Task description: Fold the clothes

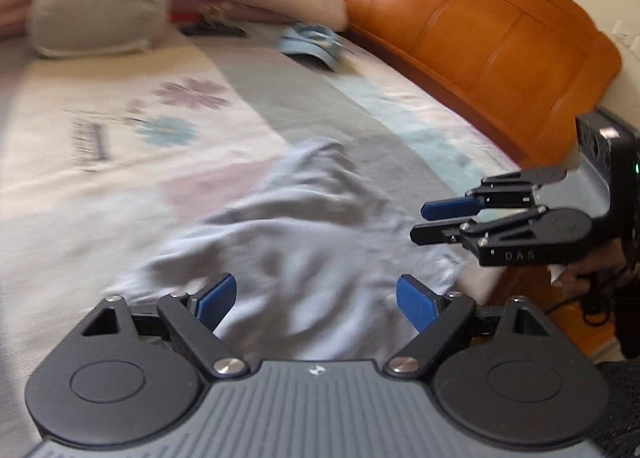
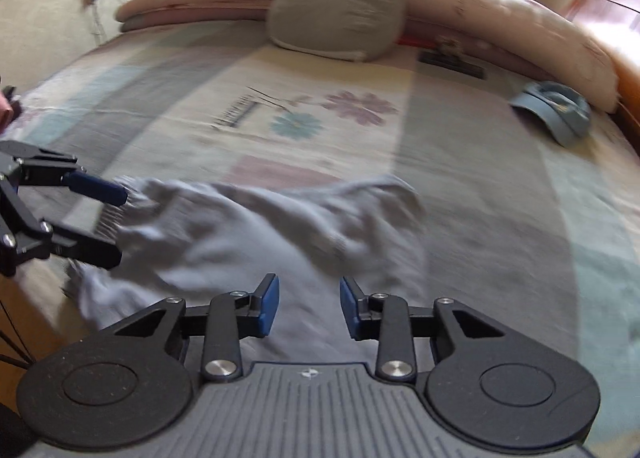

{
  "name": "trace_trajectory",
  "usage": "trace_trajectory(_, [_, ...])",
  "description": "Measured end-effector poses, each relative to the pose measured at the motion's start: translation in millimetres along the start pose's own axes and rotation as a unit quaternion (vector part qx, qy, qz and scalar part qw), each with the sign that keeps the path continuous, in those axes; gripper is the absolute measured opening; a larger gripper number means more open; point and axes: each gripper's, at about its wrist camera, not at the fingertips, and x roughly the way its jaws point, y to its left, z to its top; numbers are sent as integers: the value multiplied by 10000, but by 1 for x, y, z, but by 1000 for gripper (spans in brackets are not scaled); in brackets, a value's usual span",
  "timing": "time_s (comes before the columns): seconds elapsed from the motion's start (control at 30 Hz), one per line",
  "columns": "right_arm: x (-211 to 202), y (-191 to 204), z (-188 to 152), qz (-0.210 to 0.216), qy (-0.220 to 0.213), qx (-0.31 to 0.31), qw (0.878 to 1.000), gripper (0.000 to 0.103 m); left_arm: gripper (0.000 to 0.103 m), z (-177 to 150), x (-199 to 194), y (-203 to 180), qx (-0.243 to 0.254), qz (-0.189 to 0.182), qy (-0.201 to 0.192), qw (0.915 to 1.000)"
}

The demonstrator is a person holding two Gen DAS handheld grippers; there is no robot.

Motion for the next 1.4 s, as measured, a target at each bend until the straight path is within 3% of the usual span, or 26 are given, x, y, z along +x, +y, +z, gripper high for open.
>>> trace_trajectory(0.07, [-2, -12, -14, -102, 52, 112, 9999, 38, 87, -1, 16, 4, -142, -15, 105, 9998])
trace_trajectory(0.13, [-3, -24, -27, -132, 88, 246, 9996, 38, 87, -8, 19, 20, -447, 558, 133, 9973])
trace_trajectory(0.17, [-3, -29, -32, -153, 107, 292, 9994, 38, 82, -13, 15, 30, -619, 702, 132, 9955])
trace_trajectory(0.2, [-3, -34, -37, -177, 123, 326, 9992, 38, 82, -17, 6, 39, -780, 577, 35, 9953])
trace_trajectory(0.3, [-4, -49, -47, -230, 128, 367, 9990, 38, 84, -19, -17, 40, -1076, 679, -38, 9919])
trace_trajectory(0.4, [-4, -62, -48, -112, -5, 282, 9995, 35, 88, -12, -22, 12, -771, 1237, -99, 9893])
trace_trajectory(0.57, [12, -53, -29, 633, -161, -304, 9974, 31, 90, -4, 8, -21, -638, 801, -174, 9946])
trace_trajectory(0.63, [20, -48, -31, 721, -60, -583, 9957, 31, 90, -6, 24, -22, -649, 1061, 29, 9922])
trace_trajectory(0.67, [22, -51, -35, 607, 5, -637, 9961, 31, 89, -8, 32, -21, -683, 1254, 182, 9896])
trace_trajectory(0.77, [9, -74, -46, 306, -41, -487, 9983, 31, 89, -11, 29, -10, -961, 1389, 302, 9852])
trace_trajectory(0.9, [-15, -96, -62, -189, -108, -321, 9992, 42, 89, 2, 23, -14, -711, 1304, 367, 9882])
trace_trajectory(1.1, [-21, -57, -96, -424, -172, -979, 9941, 62, 89, 26, 34, -37, -11, 1011, 620, 9929])
trace_trajectory(1.4, [-4, -7, -103, -1102, -516, -1911, 9740, 62, 89, 34, 44, -62, 740, 697, 924, 9905])
